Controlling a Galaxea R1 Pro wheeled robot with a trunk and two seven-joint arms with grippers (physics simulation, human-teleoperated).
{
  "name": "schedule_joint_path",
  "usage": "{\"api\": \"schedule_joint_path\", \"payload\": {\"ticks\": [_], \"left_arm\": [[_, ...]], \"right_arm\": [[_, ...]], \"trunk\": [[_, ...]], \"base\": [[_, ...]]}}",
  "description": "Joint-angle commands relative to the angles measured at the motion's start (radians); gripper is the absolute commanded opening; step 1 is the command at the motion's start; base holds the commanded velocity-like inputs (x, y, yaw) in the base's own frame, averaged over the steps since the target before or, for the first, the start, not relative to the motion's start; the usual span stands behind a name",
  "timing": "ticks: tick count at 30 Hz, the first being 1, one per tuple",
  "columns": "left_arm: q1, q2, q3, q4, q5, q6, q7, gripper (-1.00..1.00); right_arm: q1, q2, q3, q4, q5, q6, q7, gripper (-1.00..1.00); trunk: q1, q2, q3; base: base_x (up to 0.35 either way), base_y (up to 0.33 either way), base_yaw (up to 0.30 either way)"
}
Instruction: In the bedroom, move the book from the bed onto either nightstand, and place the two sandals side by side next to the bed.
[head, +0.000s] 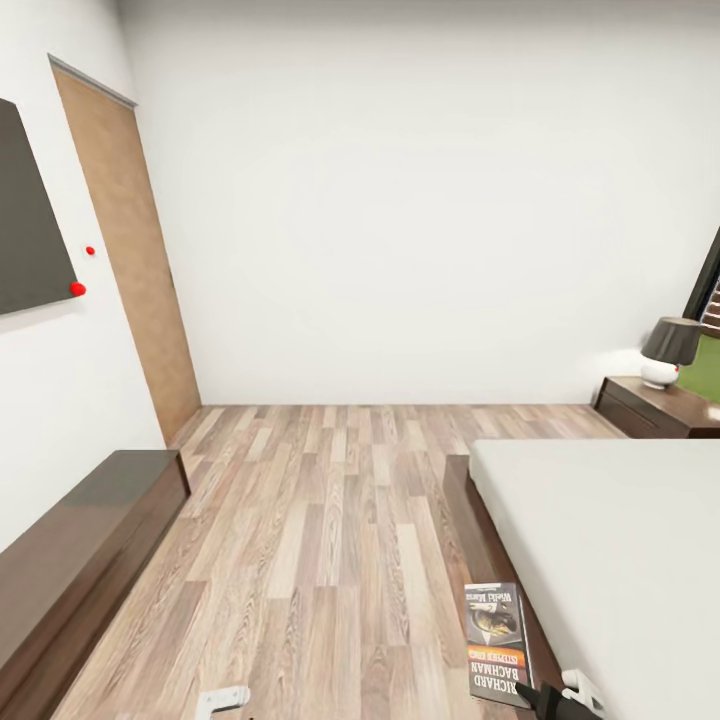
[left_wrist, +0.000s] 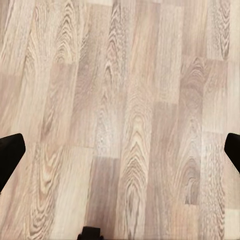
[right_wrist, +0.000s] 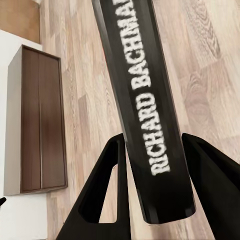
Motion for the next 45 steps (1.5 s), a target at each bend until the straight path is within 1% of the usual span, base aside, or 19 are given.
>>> {"api": "schedule_joint_path", "payload": {"ticks": [1,15,18,21,22,23,25,27,31,45], "left_arm": [[-0.001,0.000,0.006,0.001,0.007,-0.003,-0.005,1.00],[-0.001,0.000,0.006,0.004,0.003,-0.002,-0.006,1.00],[-0.001,0.000,0.006,0.012,0.001,-0.001,-0.013,1.00],[-0.001,0.002,0.005,0.017,0.000,-0.001,-0.126,1.00],[-0.001,0.009,0.004,0.018,0.000,0.000,-0.187,1.00],[-0.001,0.018,0.004,0.018,0.000,0.000,-0.215,1.00],[-0.001,0.029,0.003,0.018,0.000,0.000,-0.244,1.00],[-0.001,0.033,0.003,0.018,0.000,-0.001,-0.249,1.00],[-0.001,0.036,0.003,0.018,0.000,-0.001,-0.229,1.00],[-0.001,0.037,0.003,0.018,0.001,-0.001,-0.220,1.00]], "right_arm": [[-0.001,0.000,-0.002,0.000,-0.011,0.011,0.004,-1.00],[-0.001,0.000,-0.002,0.000,-0.011,0.011,0.003,-1.00],[-0.001,0.000,-0.002,0.000,-0.011,0.011,0.004,-1.00],[-0.001,0.000,-0.002,0.000,-0.011,0.011,0.003,-1.00],[-0.001,0.000,-0.002,0.000,-0.011,0.011,0.004,-1.00],[-0.001,0.000,-0.002,0.000,-0.011,0.011,0.004,-1.00],[-0.001,0.000,-0.002,0.000,-0.011,0.011,0.004,-1.00],[-0.001,0.000,-0.002,0.000,-0.011,0.011,0.004,-1.00],[-0.001,0.000,-0.002,0.000,-0.011,0.011,0.003,-1.00],[-0.001,0.000,-0.002,0.000,-0.011,0.011,0.003,-1.00]], "trunk": [[0.001,-0.001,-0.001],[0.001,-0.001,-0.001],[0.001,-0.001,-0.001],[0.001,-0.001,-0.001],[0.001,-0.001,-0.001],[0.001,-0.001,-0.001],[0.001,-0.001,-0.001],[0.001,-0.001,-0.001],[0.001,-0.001,-0.001],[0.001,-0.001,-0.001]], "base": [[0.332,0.000,0.000],[0.331,0.002,0.000],[0.326,0.052,0.000],[0.321,0.071,0.000],[0.319,0.075,0.000],[0.319,0.075,0.000],[0.319,0.059,0.000],[0.319,0.032,0.000],[0.319,0.010,0.000],[0.322,0.001,0.000]]}}
